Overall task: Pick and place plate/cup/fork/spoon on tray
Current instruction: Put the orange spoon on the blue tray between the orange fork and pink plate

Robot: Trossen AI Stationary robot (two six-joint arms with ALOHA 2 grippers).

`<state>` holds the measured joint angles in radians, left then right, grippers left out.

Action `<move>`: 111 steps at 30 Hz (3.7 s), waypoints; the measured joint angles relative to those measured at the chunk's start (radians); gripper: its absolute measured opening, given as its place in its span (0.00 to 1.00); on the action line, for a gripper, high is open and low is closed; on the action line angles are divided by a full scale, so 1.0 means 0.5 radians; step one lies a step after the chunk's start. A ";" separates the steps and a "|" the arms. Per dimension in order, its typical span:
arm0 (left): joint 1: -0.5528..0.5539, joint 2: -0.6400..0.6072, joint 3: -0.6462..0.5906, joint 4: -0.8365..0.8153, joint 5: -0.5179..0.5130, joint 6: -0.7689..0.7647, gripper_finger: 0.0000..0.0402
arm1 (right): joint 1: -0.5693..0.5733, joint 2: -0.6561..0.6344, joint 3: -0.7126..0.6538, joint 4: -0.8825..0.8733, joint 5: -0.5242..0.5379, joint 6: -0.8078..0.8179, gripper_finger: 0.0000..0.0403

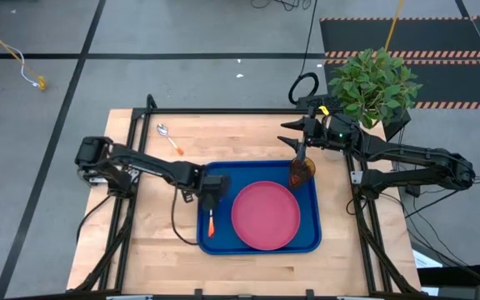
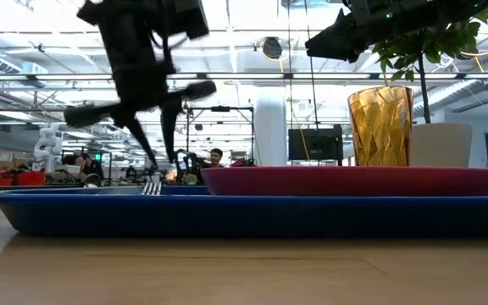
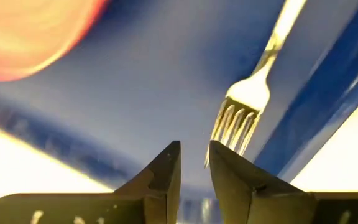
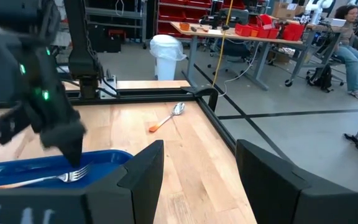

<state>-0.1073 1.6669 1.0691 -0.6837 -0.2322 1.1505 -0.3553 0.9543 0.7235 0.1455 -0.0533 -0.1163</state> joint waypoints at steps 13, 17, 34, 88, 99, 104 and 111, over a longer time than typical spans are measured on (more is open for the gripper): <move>0.047 -0.492 0.003 -0.141 -0.295 -1.745 0.22 | 0.051 -0.001 0.000 0.102 -0.006 0.125 0.48; 0.082 -0.587 0.003 -0.382 -0.452 -1.985 0.22 | 0.107 -0.008 0.000 0.151 -0.008 0.156 0.48; 0.669 -0.638 0.004 -1.097 -0.524 -2.998 0.22 | 0.313 -0.167 -0.002 0.197 -0.004 0.148 0.48; 1.450 -0.638 -0.652 -0.174 -0.522 0.375 0.22 | 0.313 -0.166 0.000 0.135 0.000 -0.016 0.48; 1.461 -0.638 -0.652 -0.079 -0.638 0.467 0.22 | 0.313 -0.166 0.000 0.135 0.000 -0.069 0.48; 1.461 -0.638 -0.652 -0.026 -0.639 0.654 0.22 | 0.313 -0.166 0.000 0.135 0.001 -0.069 0.48; 1.461 -0.638 -0.652 0.047 -0.639 0.785 0.22 | 0.313 -0.166 0.000 0.134 0.001 -0.069 0.48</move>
<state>0.6231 1.3479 0.7433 -0.6599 -0.5514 1.5428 -0.1989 0.8711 0.7236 0.2123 -0.0530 -0.1509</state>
